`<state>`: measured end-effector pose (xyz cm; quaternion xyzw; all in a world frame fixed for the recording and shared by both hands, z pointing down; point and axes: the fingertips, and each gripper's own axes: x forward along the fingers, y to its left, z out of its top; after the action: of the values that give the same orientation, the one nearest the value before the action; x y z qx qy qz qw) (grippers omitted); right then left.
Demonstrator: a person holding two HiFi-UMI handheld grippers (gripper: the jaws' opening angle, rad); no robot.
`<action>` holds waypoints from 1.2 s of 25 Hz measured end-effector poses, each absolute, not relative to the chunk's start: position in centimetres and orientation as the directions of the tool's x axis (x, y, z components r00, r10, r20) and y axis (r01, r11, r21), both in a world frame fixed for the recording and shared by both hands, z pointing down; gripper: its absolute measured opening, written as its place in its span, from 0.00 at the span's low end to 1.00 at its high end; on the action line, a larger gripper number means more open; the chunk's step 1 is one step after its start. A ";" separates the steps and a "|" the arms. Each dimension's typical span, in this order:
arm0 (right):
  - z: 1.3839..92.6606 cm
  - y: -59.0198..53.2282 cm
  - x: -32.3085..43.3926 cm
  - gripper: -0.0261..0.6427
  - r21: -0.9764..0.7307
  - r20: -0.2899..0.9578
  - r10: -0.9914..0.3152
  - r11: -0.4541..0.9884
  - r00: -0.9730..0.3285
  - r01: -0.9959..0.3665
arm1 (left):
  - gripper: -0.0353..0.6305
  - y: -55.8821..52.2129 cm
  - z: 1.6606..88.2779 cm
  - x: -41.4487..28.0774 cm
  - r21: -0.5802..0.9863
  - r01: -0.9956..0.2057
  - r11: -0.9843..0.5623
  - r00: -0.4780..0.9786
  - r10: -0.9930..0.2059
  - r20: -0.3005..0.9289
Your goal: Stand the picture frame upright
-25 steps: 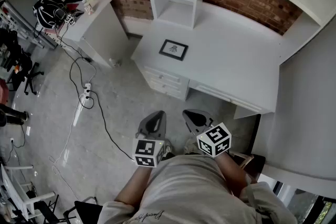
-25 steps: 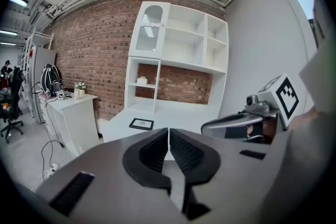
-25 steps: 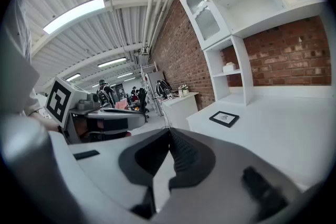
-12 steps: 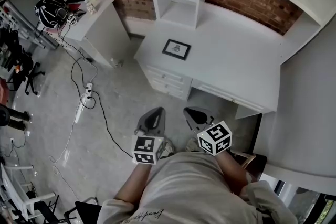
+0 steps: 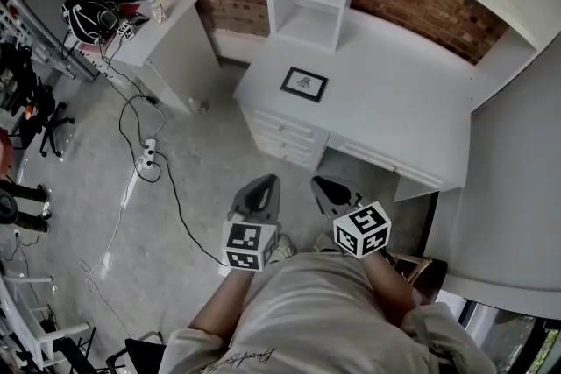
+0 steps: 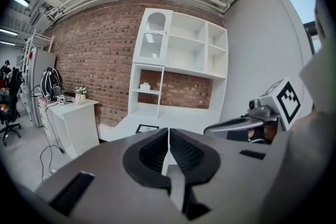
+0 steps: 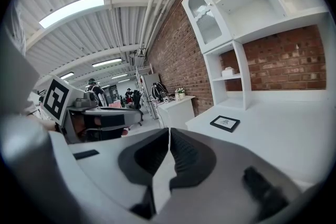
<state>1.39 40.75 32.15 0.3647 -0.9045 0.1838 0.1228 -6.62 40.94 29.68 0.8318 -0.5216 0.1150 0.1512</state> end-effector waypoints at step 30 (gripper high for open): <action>35.0 32.6 -2.2 0.08 -0.264 0.382 -0.623 0.634 -0.683 -0.727 | 0.09 33.1 33.3 -11.0 0.186 -0.890 -0.417 0.457 -0.806 0.377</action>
<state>-2.21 32.64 35.01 0.3770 -0.8948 0.2017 0.1285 -10.97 33.15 33.32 0.8339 -0.5082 0.1153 0.1815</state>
